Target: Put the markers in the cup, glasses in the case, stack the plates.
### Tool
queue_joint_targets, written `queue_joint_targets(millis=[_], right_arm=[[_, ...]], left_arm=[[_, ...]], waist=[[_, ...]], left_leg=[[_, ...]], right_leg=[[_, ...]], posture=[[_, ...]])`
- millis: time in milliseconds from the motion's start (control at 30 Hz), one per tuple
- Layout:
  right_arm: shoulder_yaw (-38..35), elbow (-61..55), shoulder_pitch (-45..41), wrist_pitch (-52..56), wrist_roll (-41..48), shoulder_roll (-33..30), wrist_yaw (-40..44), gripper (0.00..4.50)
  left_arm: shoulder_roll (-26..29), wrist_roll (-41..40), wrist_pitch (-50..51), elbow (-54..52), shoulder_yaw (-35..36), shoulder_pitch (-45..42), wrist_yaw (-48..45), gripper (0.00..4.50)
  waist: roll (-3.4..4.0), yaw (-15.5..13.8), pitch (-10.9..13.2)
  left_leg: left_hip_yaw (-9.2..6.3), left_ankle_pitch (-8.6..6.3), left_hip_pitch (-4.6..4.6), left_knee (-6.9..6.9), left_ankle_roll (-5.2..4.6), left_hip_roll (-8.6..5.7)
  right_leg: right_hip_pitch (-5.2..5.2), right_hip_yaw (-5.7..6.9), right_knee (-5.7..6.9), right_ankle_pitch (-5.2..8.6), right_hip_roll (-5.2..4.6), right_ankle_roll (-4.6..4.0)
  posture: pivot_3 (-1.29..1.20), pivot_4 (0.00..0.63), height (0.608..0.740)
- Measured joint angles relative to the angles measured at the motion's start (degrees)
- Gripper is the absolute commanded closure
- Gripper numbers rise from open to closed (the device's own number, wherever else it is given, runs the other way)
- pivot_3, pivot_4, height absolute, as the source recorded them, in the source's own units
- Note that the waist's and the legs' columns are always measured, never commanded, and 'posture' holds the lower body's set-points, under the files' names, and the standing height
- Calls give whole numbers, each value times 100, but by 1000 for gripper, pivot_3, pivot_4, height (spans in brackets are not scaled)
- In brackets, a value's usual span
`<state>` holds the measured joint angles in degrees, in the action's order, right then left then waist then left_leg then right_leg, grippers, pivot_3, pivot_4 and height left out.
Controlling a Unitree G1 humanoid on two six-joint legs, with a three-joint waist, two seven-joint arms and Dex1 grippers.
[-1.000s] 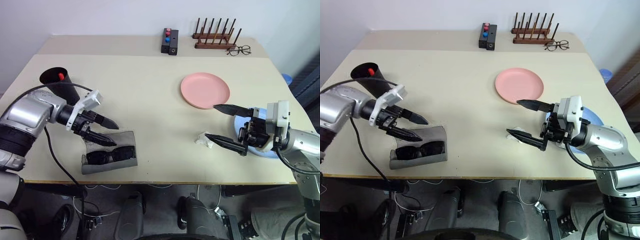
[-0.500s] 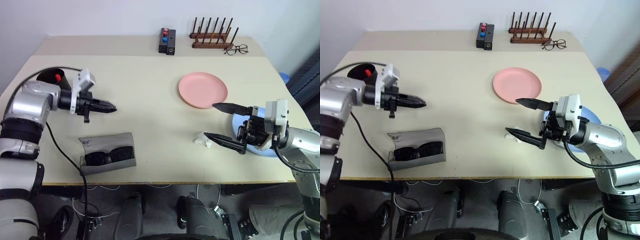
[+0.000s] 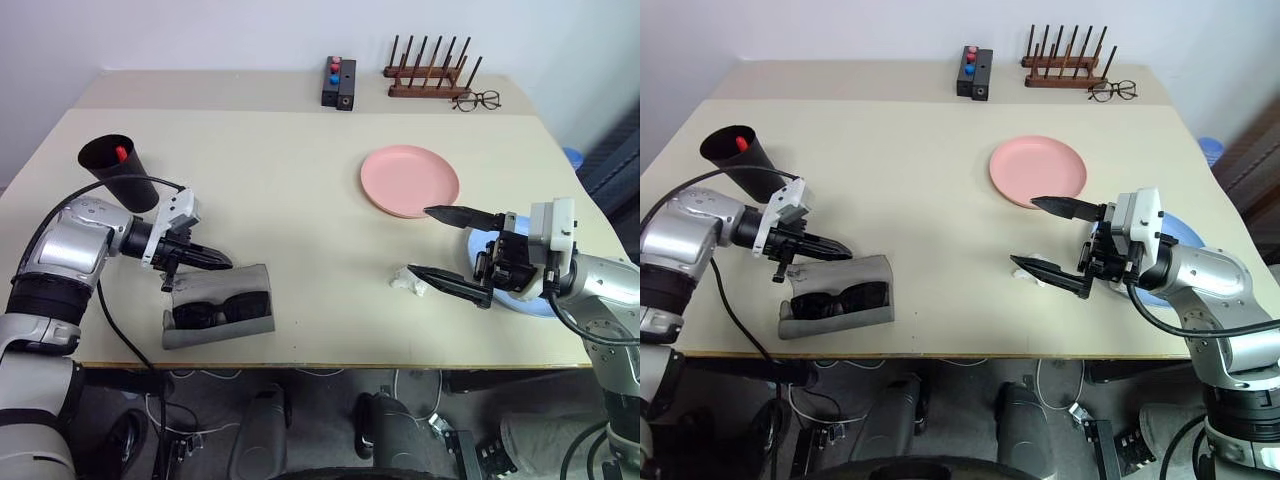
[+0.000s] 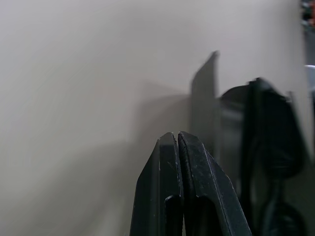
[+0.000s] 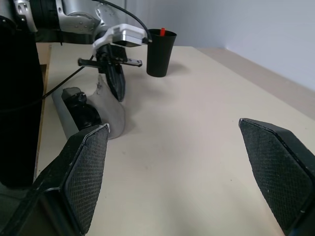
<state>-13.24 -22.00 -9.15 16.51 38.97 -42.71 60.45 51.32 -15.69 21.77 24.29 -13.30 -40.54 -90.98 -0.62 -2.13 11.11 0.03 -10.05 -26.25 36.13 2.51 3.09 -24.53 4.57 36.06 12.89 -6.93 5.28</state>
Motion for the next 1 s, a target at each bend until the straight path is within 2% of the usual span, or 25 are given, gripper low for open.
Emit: queue_joint_targets(millis=[500,1000], right_arm=[[-1,-8,44,-17,-1,6,-34,170],[-3,-6,51,-27,-2,6,-40,170]], left_arm=[[366,-612,601,-1261,58,506,-127,4445],[387,-641,920,-2145,98,1258,-110,4445]], waist=[[0,-6,0],[2,-5,-1]], left_leg=[[-1,0,1,0,0,0],[0,0,1,-1,0,1]], right_leg=[[0,0,-1,0,0,0],[0,0,-2,4,0,5]], posture=[[0,150,740],[0,150,740]])
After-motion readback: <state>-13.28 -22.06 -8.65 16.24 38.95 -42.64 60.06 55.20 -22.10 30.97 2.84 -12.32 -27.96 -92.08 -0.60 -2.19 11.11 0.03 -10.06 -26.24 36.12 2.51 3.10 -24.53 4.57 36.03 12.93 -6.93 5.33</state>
